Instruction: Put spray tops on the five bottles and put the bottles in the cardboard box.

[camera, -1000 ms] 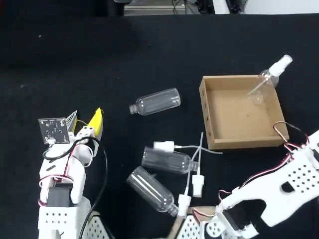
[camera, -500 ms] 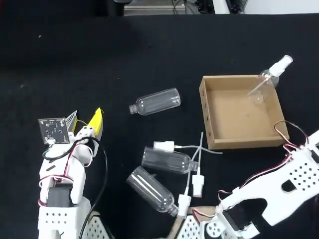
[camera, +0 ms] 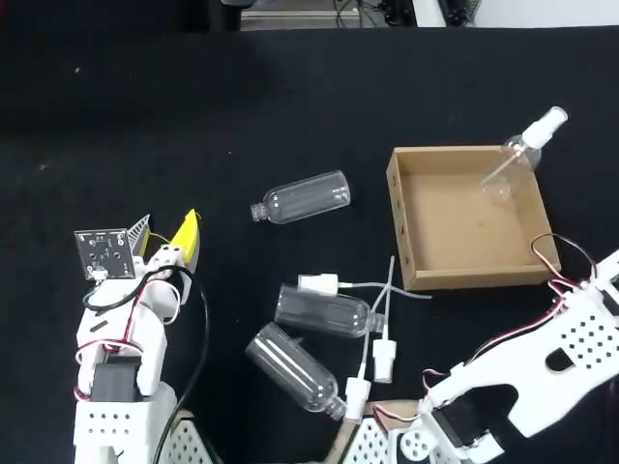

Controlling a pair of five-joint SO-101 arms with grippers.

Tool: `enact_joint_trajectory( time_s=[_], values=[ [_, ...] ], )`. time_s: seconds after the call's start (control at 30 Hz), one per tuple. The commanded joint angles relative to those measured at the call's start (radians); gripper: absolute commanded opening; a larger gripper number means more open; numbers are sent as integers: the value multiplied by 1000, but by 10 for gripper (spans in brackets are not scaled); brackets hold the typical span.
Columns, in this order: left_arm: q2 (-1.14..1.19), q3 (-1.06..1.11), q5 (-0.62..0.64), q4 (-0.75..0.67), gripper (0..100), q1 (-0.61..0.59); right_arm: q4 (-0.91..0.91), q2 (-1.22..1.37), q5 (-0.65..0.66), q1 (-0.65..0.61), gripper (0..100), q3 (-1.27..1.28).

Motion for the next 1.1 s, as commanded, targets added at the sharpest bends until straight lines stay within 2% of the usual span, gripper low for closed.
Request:
enact_joint_trajectory(
  time_s=[0.0,0.13,0.33,0.6,0.87,1.07],
  values=[
    [-15,24,6,3,209,-12,-3,-1,8,-11,163,-27],
    [-15,24,5,3,209,-12,-3,-1,57,-18,182,-28],
    [-15,24,3,3,209,-12,-3,-1,78,-28,312,-27],
    [-15,24,3,3,209,-12,9,-56,77,-26,301,-2],
    [-15,24,3,3,209,-12,290,-283,46,-28,304,35],
    [-15,24,3,3,209,-12,318,-337,-8,-28,304,33]
  ],
)
